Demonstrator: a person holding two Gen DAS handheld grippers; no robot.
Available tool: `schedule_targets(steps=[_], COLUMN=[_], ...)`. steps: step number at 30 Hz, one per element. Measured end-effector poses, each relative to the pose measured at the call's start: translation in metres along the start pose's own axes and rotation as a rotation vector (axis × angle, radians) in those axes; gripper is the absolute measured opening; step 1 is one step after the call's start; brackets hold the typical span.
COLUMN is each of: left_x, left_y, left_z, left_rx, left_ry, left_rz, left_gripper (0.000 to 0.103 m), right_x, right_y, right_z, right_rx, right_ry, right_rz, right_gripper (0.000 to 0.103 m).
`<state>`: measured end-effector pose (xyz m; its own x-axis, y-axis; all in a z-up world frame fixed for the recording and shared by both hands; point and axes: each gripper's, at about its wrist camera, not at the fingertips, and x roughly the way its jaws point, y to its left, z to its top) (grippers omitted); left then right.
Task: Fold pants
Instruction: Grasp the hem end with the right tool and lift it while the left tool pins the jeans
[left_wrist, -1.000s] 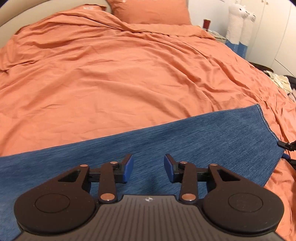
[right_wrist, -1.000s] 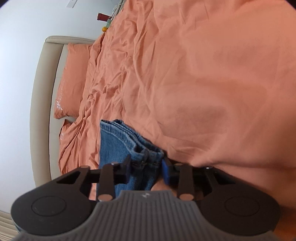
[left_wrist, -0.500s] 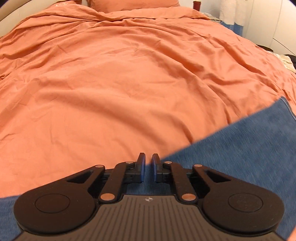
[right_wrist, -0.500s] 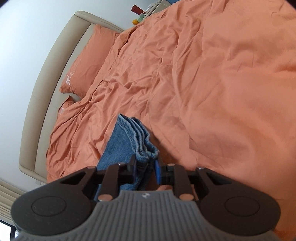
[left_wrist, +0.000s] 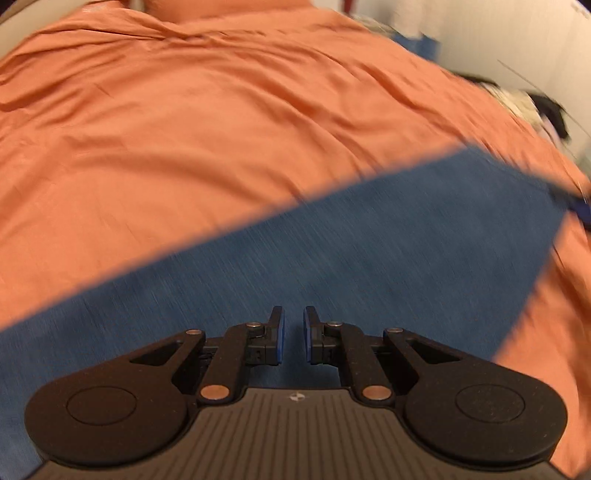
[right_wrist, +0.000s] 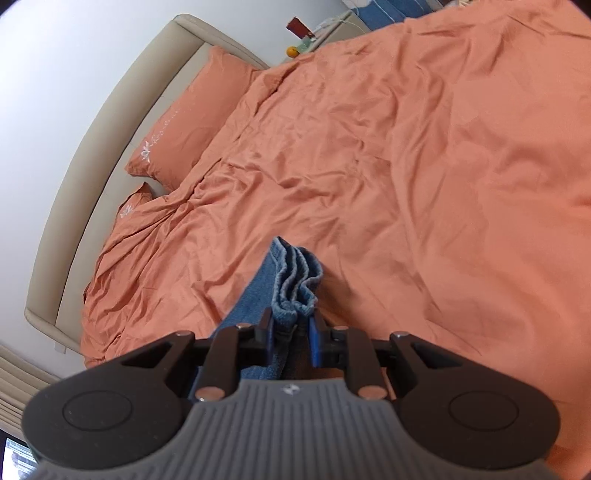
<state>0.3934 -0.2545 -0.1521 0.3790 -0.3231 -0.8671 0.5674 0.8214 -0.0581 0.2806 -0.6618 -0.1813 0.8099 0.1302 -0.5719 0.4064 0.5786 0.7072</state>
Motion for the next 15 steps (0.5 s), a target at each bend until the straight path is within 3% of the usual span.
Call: schedule_targets(steps=[4, 8, 12, 15], left_x=[-0.003, -0.015, -0.045, -0.071], left_y=[-0.024, -0.03, -0.015, 0.007], left_z=[-0.046, -0.071, -0.084, -0.092], left_rx=[0.02, -0.017, -0.063, -0.11], left_ry=[0.058, 0.049, 0.018, -0.029], left_rz=[-0.024, -0.036, -0.09, -0.07], left_gripper=[0.009, 0.006, 0.008, 0.008], right_x=[-0.014, -0.033, -0.052, -0.058], right_y=[0.034, 0.085, 0.153, 0.202], right_z=[0.002, -0.004, -0.018, -0.038], right_rx=[-0.069, -0.161, -0.287, -0.361], right_ry=[-0.025, -0.047, -0.065, -0.058], right_rz=[-0.001, 0.027, 0.077, 0.112], right_gripper=[0.014, 0.014, 0.013, 0.013])
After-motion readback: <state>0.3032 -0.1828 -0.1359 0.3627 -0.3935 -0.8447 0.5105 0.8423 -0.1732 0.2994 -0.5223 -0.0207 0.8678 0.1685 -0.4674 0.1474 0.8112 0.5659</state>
